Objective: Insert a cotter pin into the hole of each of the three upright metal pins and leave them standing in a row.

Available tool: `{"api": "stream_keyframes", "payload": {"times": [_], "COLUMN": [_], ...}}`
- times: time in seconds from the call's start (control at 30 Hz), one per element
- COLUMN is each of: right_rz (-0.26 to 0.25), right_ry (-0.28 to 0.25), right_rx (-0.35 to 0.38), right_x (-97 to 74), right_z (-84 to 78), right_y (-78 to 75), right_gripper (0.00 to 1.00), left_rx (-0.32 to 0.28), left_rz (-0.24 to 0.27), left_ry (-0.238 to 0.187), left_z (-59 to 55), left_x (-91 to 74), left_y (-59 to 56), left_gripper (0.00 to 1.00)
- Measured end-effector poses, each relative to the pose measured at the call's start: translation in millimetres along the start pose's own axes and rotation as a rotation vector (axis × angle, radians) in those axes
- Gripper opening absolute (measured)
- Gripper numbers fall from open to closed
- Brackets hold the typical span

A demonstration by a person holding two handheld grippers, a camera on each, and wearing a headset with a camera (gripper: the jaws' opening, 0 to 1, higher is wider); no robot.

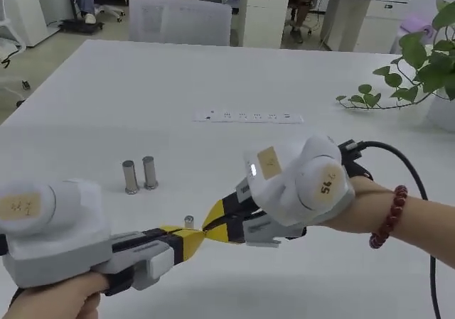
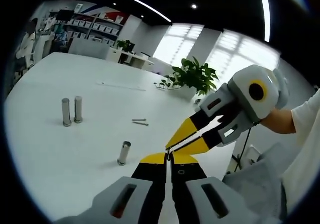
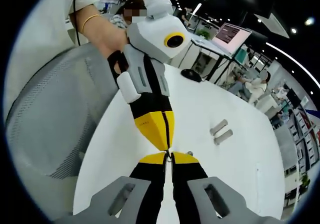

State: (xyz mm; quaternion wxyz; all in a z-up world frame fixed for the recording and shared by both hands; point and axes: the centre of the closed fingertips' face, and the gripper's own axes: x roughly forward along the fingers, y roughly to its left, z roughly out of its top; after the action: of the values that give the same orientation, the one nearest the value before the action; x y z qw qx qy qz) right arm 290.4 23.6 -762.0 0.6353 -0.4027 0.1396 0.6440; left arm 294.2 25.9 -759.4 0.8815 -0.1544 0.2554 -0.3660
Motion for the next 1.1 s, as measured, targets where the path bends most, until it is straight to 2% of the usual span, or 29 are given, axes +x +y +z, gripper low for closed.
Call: {"api": "stream_keyframes", "payload": {"times": [0.3,0.47,0.73,0.83,0.9,1.1], "right_rz": [-0.004,0.009,0.061,0.093,0.117,0.172], "right_ry": [-0.022,-0.015,-0.019,-0.024,-0.025,-0.024], "right_rx": [0.047,0.055,0.091,0.116,0.133,0.159], "right_x": [-4.7,-5.9,-6.6,-7.0,-7.5,-8.1], "right_z": [-2.3,-4.5,-7.5,-8.8,-9.6,-11.5], "right_y": [-2.2,-0.6,6.3,10.5,14.3,24.3], "right_gripper": [0.07,0.08,0.1,0.11,0.11,0.13], "left_rx": [0.073,0.182,0.338,0.373,0.424,0.482], "left_rz": [0.009,0.017,0.001,-0.021,-0.031,-0.048], "left_ry": [0.02,0.044,0.08,0.106,0.13,0.162], "left_z": [-4.2,-6.9,-10.9,-15.2,-18.8,-23.3], "left_x": [-1.3,-2.3,-2.9,-2.9,-3.2,-1.8], "left_y": [2.5,1.1,-3.6,-7.0,-8.5,-12.3], "left_gripper": [0.0,0.0,0.0,0.0,0.0,0.0]}}
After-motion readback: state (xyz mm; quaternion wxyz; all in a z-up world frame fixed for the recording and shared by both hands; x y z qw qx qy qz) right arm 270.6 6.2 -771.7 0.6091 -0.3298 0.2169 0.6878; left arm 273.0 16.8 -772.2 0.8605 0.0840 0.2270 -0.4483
